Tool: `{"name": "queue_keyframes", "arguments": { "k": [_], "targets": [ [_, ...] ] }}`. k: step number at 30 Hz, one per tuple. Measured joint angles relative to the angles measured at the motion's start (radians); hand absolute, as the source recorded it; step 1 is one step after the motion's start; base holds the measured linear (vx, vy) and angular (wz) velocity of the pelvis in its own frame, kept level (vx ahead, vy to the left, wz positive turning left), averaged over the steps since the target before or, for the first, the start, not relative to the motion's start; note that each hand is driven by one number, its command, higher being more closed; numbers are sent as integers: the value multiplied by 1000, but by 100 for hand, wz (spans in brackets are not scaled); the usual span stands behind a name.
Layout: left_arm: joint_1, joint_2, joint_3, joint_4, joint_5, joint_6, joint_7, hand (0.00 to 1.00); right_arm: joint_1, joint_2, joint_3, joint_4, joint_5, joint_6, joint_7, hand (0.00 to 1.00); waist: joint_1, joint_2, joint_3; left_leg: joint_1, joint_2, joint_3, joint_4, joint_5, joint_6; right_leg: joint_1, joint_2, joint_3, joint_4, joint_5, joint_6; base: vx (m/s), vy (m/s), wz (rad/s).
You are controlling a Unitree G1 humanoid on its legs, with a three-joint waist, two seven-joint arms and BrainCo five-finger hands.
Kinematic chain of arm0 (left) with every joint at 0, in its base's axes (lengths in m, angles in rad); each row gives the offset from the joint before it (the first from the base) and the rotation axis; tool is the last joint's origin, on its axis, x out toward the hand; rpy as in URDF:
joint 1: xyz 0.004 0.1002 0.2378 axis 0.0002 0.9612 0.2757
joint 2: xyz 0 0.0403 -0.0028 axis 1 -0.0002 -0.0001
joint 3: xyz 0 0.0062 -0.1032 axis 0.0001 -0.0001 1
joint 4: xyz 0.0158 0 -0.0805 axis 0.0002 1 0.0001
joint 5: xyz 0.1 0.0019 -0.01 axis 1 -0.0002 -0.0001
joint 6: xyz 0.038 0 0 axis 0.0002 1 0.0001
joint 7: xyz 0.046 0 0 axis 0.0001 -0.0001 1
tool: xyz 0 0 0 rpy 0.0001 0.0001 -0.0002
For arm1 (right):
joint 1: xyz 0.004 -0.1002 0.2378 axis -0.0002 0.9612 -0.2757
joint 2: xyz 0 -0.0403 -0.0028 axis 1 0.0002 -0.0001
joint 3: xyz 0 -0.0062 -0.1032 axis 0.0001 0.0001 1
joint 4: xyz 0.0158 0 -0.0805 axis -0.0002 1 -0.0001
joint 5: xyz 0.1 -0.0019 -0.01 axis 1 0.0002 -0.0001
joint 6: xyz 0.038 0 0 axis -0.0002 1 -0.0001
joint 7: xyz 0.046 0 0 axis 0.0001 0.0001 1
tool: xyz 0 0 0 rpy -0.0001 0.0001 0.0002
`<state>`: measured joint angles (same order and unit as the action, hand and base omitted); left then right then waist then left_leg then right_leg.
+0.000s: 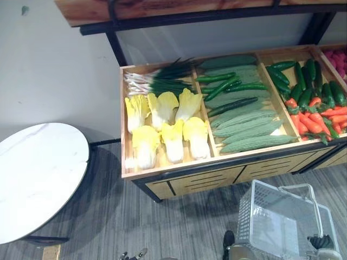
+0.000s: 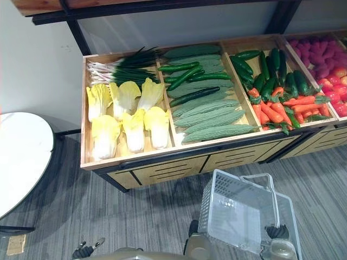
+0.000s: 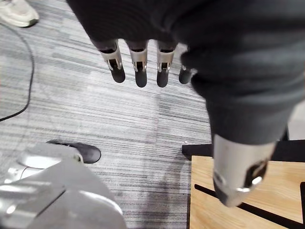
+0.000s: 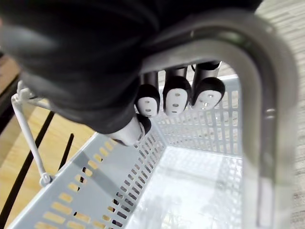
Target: Pick vegetable in the basket
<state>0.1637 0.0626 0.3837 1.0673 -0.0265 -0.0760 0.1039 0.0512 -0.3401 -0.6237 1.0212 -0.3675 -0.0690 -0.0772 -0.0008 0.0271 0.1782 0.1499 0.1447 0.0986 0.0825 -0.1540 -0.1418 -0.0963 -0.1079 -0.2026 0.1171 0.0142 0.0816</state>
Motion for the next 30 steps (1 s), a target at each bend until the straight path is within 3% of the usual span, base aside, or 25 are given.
{"name": "queue_keyframes", "arguments": {
  "k": [4,9,12,16,20,22,30],
  "targets": [
    [0,-21,90,-2,-1,0,4,0,13,0,-116,32,36,7,-9,100,1,0,0,-15,16,5,83,20,1,65,18,-23,-44,-9,-14,74,-133,14],
    [-18,-24,145,-45,-2,0,36,0,70,16,-207,34,66,16,-38,100,0,6,-8,-65,18,32,172,40,5,103,-2,-63,-77,-7,-16,-15,-18,21],
    [-60,-25,166,-115,-2,-1,74,0,108,61,-243,-3,73,21,-48,100,-1,4,-13,-77,17,105,142,67,15,98,-20,-96,-88,-5,-18,-53,24,43],
    [-81,-39,173,-265,-12,-10,160,0,114,124,-271,-25,74,27,-50,100,-7,22,-36,-57,24,160,-3,70,19,78,3,-126,-136,25,-14,-85,30,21],
    [-46,-68,122,-524,-5,-16,218,0,121,176,-273,-37,73,27,-51,100,2,24,-41,-38,16,198,-60,50,30,98,12,-124,-193,85,-11,-70,66,-4],
    [-15,-68,95,-637,23,-36,249,0,134,202,-271,-54,73,28,-52,100,6,8,-51,-37,9,212,-55,38,33,110,7,-119,-218,104,-8,-69,67,-13],
    [15,-87,-37,-924,173,-55,364,0,167,220,-151,-93,73,23,-89,100,3,14,-78,-22,9,246,-45,16,32,112,11,-88,-223,110,-5,8,24,-13]
  ]
}}
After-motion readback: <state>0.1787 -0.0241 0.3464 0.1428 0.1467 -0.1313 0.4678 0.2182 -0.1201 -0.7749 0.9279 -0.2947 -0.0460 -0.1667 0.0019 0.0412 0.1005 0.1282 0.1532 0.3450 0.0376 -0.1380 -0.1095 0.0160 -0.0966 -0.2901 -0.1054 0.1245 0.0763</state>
